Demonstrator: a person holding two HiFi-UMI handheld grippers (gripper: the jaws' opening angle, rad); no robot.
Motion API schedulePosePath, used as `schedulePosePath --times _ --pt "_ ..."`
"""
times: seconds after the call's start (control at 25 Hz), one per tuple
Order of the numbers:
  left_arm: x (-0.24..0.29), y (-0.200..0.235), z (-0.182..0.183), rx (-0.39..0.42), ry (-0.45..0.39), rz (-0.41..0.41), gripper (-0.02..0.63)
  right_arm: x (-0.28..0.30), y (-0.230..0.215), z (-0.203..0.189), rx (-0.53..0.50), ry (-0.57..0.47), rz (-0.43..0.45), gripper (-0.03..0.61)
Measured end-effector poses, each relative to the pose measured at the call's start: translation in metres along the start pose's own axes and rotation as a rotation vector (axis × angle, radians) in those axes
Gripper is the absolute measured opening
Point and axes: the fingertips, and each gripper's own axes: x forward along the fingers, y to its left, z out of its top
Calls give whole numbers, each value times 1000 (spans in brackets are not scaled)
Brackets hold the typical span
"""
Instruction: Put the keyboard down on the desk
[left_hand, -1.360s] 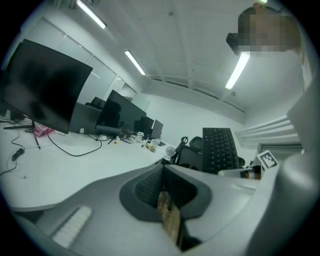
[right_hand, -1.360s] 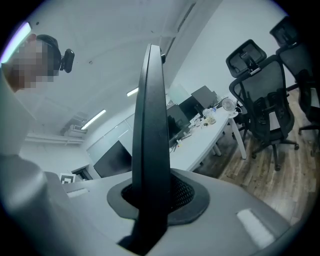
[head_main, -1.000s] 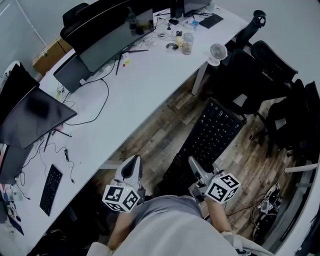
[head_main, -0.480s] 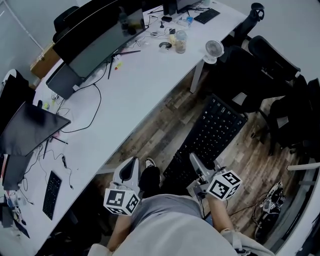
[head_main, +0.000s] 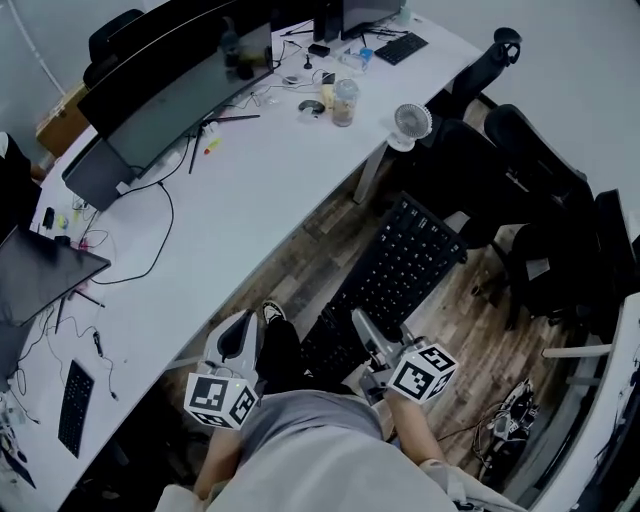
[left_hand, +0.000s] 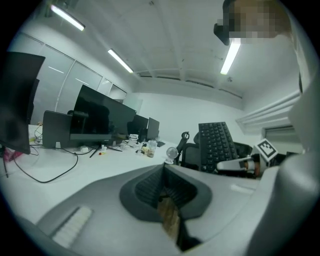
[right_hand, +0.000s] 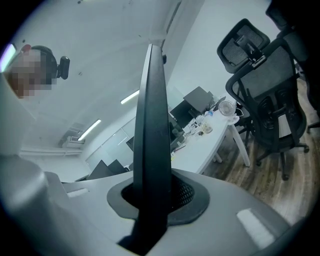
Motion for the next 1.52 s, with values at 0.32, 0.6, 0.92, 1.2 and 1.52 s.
schedulePosePath --times 0.32,0.6,0.92,1.2,1.52 --pt "56 36 32 -53 -30 -19 0 62 -7 39 -34 27 -12 83" --pt "91 86 69 -50 -56 -18 0 124 -6 65 -15 25 -1 82" --pt "123 152 108 -53 -99 -15 0 207 6 91 -24 8 18 83" --pt "132 209 123 -82 -121 7 0 270 17 97 -27 11 18 83" --pt "136 255 115 -136 -110 34 0 313 18 90 35 12 2 83"
